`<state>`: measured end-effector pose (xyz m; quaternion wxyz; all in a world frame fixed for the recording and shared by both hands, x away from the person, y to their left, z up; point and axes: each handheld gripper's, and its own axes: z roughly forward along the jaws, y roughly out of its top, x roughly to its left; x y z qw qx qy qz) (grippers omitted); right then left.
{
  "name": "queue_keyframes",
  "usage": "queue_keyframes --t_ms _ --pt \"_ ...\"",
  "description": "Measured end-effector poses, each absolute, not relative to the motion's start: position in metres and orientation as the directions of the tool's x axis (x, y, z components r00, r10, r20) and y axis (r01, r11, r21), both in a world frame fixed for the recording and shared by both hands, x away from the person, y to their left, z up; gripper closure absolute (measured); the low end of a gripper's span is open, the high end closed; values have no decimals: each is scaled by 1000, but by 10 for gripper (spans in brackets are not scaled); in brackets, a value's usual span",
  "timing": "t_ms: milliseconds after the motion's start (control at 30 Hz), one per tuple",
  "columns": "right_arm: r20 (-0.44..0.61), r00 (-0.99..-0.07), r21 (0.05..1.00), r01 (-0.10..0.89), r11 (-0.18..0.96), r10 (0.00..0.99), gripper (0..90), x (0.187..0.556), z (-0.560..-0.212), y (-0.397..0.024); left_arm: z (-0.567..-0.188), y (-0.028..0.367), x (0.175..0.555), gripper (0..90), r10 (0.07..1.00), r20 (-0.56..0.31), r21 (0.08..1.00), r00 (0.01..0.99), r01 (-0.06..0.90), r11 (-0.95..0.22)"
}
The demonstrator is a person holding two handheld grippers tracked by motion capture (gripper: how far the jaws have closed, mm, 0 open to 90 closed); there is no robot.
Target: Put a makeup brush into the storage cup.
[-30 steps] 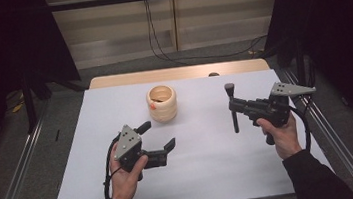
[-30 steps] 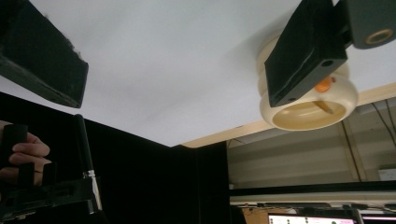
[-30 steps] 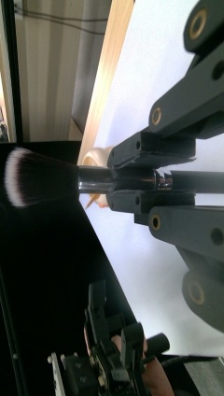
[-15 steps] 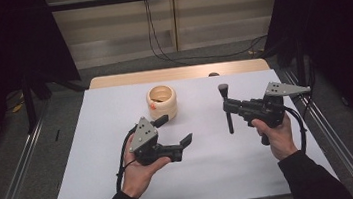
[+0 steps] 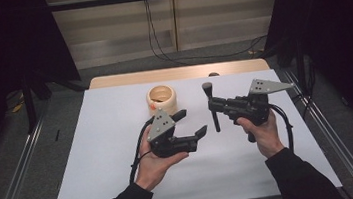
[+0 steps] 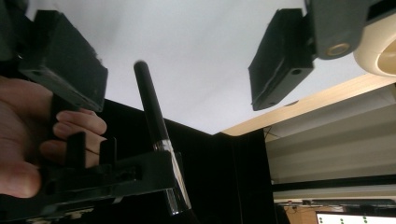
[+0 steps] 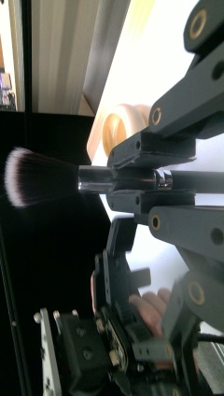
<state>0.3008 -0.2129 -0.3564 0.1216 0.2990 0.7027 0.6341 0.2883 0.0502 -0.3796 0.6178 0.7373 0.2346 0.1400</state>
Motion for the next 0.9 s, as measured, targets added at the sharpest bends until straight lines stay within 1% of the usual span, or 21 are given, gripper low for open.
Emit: queue_keyframes --t_ms 67,200,300,367,400,467,600,667,733,767,900 --pt "213 -793 963 270 16 571 788 301 -357 -211 -380 45 289 252 521 -105 973 847 196 -124" --pt "218 -792 962 274 13 570 788 300 -359 -211 -383 39 291 321 525 -118 969 843 213 -124" --pt "221 -793 961 275 9 567 788 300 -360 -210 -385 35 295 368 500 -137 969 855 221 -112" --pt "221 -793 960 278 15 569 788 300 -362 -208 -386 32 296 402 508 -138 968 850 225 -113" --pt "225 -794 959 282 14 565 788 300 -362 -207 -386 31 298 426 485 -139 967 863 225 -123" --pt "222 -797 959 281 20 562 788 300 -364 -205 -387 30 298 459 523 -128 965 843 227 -131" --pt "223 -800 960 280 18 557 788 299 -364 -203 -389 31 302 538 490 -155 961 858 245 -125" --pt "226 -800 959 282 17 556 788 298 -364 -203 -389 30 301 572 500 -164 962 850 250 -109" --pt "221 -800 959 281 23 557 788 298 -364 -202 -389 31 302 597 506 -161 959 848 254 -122" --pt "221 -802 960 281 24 556 788 298 -364 -201 -389 31 302 601 501 -154 959 852 250 -130" --pt "221 -802 959 283 26 555 788 298 -365 -200 -389 29 302 677 488 -169 960 856 256 -117"
